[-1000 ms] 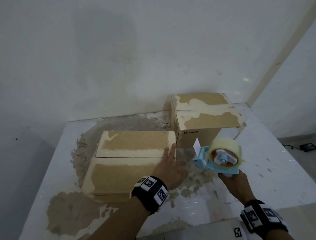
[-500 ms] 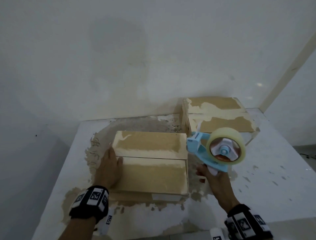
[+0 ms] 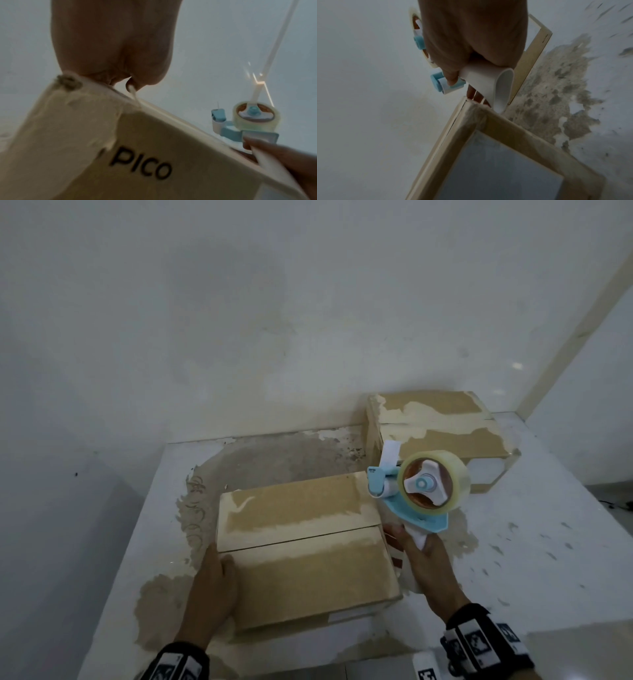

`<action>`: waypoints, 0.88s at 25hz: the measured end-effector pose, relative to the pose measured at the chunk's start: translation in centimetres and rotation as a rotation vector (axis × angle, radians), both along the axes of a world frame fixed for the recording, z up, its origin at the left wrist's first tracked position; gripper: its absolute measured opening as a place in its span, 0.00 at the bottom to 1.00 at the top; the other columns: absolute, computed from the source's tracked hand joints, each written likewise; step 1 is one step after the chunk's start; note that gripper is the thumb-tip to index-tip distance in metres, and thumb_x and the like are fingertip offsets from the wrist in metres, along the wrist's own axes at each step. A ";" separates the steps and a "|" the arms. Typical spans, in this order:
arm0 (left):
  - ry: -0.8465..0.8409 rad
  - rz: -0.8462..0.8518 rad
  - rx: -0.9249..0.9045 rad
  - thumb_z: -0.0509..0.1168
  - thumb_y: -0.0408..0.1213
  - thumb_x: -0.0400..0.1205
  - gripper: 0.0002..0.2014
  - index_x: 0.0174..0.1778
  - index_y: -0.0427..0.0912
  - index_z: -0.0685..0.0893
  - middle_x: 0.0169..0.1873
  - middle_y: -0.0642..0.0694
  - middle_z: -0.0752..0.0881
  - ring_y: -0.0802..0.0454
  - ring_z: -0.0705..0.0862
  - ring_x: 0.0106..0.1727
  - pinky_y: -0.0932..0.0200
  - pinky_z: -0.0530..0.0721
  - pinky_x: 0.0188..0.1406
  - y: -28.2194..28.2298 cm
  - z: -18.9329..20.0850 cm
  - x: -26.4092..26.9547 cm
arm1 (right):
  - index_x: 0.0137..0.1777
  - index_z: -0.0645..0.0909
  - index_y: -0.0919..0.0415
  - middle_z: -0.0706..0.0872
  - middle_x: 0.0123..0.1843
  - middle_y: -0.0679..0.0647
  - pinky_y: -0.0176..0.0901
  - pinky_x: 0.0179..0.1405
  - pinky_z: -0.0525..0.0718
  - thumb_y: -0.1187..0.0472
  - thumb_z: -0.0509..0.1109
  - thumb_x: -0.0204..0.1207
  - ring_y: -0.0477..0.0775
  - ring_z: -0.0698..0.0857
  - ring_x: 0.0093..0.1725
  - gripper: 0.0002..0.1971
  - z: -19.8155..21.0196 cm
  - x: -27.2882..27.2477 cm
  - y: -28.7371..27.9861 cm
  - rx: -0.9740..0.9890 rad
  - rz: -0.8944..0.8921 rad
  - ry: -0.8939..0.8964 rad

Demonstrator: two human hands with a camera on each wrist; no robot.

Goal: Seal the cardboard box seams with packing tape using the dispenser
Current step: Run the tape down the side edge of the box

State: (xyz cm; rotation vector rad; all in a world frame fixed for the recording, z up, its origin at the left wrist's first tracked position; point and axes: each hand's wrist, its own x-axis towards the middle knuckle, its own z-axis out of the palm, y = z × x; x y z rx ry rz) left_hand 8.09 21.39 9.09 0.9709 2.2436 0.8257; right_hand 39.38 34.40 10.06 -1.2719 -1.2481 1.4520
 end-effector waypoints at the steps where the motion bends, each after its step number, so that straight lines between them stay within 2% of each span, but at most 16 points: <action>1: -0.034 0.008 0.016 0.49 0.39 0.88 0.14 0.67 0.41 0.71 0.63 0.36 0.80 0.37 0.79 0.61 0.48 0.75 0.56 -0.3 0.3 0.3 | 0.59 0.87 0.57 0.93 0.55 0.53 0.55 0.54 0.90 0.57 0.69 0.82 0.53 0.91 0.57 0.11 -0.1 0.1 -0.2 -0.010 -0.004 0.008; 5: -0.036 -0.031 0.034 0.51 0.38 0.88 0.17 0.72 0.41 0.70 0.66 0.38 0.78 0.37 0.77 0.67 0.46 0.72 0.63 -1.6 1.2 -0.2 | 0.58 0.86 0.56 0.93 0.55 0.55 0.60 0.54 0.90 0.58 0.67 0.83 0.55 0.92 0.56 0.10 -0.1 0.2 -1.3 -0.040 -0.001 0.029; 8: -0.077 -0.095 -0.011 0.51 0.36 0.88 0.18 0.75 0.43 0.67 0.67 0.42 0.76 0.39 0.75 0.69 0.47 0.70 0.65 -1.9 2.1 -0.9 | 0.58 0.85 0.54 0.93 0.54 0.53 0.59 0.51 0.91 0.56 0.66 0.83 0.52 0.92 0.55 0.09 -0.5 0.6 -2.9 -0.099 -0.037 0.040; 10: -0.083 -0.114 -0.093 0.52 0.38 0.88 0.22 0.78 0.42 0.62 0.73 0.41 0.73 0.38 0.72 0.73 0.45 0.68 0.70 -2.0 2.0 -1.2 | 0.57 0.85 0.55 0.94 0.51 0.51 0.56 0.49 0.91 0.58 0.65 0.84 0.50 0.93 0.52 0.08 -0.3 0.6 -3.5 -0.120 -0.049 0.054; 12: 0.057 -0.061 -0.218 0.56 0.42 0.86 0.31 0.83 0.36 0.53 0.81 0.36 0.62 0.36 0.63 0.80 0.41 0.61 0.78 -1.8 1.9 -1.2 | 0.56 0.85 0.58 0.94 0.50 0.53 0.52 0.46 0.92 0.58 0.65 0.84 0.49 0.93 0.50 0.08 0.2 0.6 -3.6 -0.091 -0.059 0.033; 13: 0.200 -0.037 -0.189 0.58 0.43 0.85 0.34 0.83 0.35 0.52 0.81 0.35 0.61 0.36 0.62 0.81 0.40 0.60 0.78 -1.4 2.6 -0.8 | 0.54 0.85 0.60 0.94 0.47 0.54 0.47 0.41 0.92 0.59 0.65 0.84 0.48 0.93 0.46 0.08 0.5 0.7 -3.4 -0.059 -0.077 0.007; 14: 0.340 -0.068 -0.062 0.59 0.44 0.84 0.32 0.81 0.35 0.58 0.79 0.36 0.67 0.37 0.66 0.78 0.39 0.63 0.76 -0.5 3.5 -0.1 | 0.51 0.84 0.64 0.93 0.42 0.55 0.41 0.35 0.91 0.61 0.65 0.84 0.48 0.93 0.40 0.08 0.8 0.8 -3.1 -0.021 -0.096 -0.029; 15: 0.409 -0.152 0.111 0.59 0.45 0.84 0.27 0.77 0.38 0.67 0.72 0.39 0.75 0.40 0.75 0.72 0.40 0.70 0.72 1.0 4.7 1.1 | 0.47 0.83 0.68 0.91 0.38 0.58 0.38 0.30 0.88 0.62 0.65 0.84 0.49 0.90 0.33 0.10 1.2 0.8 -2.8 0.014 -0.104 -0.068; 16: 0.354 -0.253 0.237 0.59 0.46 0.84 0.21 0.70 0.40 0.76 0.63 0.43 0.83 0.45 0.82 0.62 0.43 0.78 0.66 2.9 6.1 2.7 | 0.43 0.82 0.70 0.88 0.33 0.60 0.38 0.27 0.85 0.62 0.65 0.84 0.51 0.87 0.28 0.12 1.6 0.9 -2.6 0.042 -0.100 -0.102; 17: 0.183 -0.346 0.277 0.58 0.48 0.84 0.18 0.63 0.40 0.82 0.54 0.47 0.88 0.50 0.86 0.53 0.44 0.83 0.59 5.3 7.3 4.4 | 0.39 0.81 0.70 0.85 0.30 0.61 0.39 0.26 0.83 0.61 0.65 0.84 0.52 0.84 0.25 0.14 2.0 0.9 -2.4 0.068 -0.088 -0.124; 18: -0.093 -0.399 0.200 0.56 0.49 0.86 0.20 0.59 0.38 0.84 0.48 0.47 0.90 0.51 0.88 0.47 0.44 0.85 0.57 7.9 8.4 6.1 | 0.37 0.80 0.69 0.84 0.28 0.61 0.39 0.26 0.82 0.60 0.66 0.84 0.52 0.82 0.24 0.16 2.5 0.8 -2.4 0.090 -0.072 -0.136; 20: -0.727 -0.344 -0.088 0.53 0.56 0.86 0.28 0.59 0.32 0.84 0.46 0.41 0.92 0.46 0.90 0.48 0.46 0.86 0.58 12.7 9.8 9.3 | 0.33 0.79 0.67 0.82 0.25 0.60 0.37 0.26 0.82 0.59 0.66 0.83 0.52 0.81 0.23 0.17 3.1 0.6 -2.4 0.121 -0.058 -0.148; 21: -0.923 -0.318 -0.193 0.53 0.59 0.84 0.32 0.60 0.31 0.84 0.47 0.39 0.92 0.45 0.90 0.50 0.49 0.85 0.58 14.4 10.2 10.5 | 0.32 0.78 0.66 0.82 0.25 0.61 0.35 0.26 0.81 0.59 0.66 0.83 0.51 0.81 0.23 0.18 3.2 0.5 -2.5 0.134 -0.059 -0.157; 22: -1.020 -0.314 -0.239 0.55 0.60 0.83 0.32 0.59 0.31 0.84 0.47 0.39 0.91 0.45 0.91 0.49 0.52 0.86 0.55 15.7 10.3 11.4 | 0.31 0.78 0.67 0.82 0.24 0.62 0.33 0.26 0.81 0.59 0.66 0.83 0.51 0.81 0.22 0.19 3.3 0.5 -2.5 0.154 -0.061 -0.171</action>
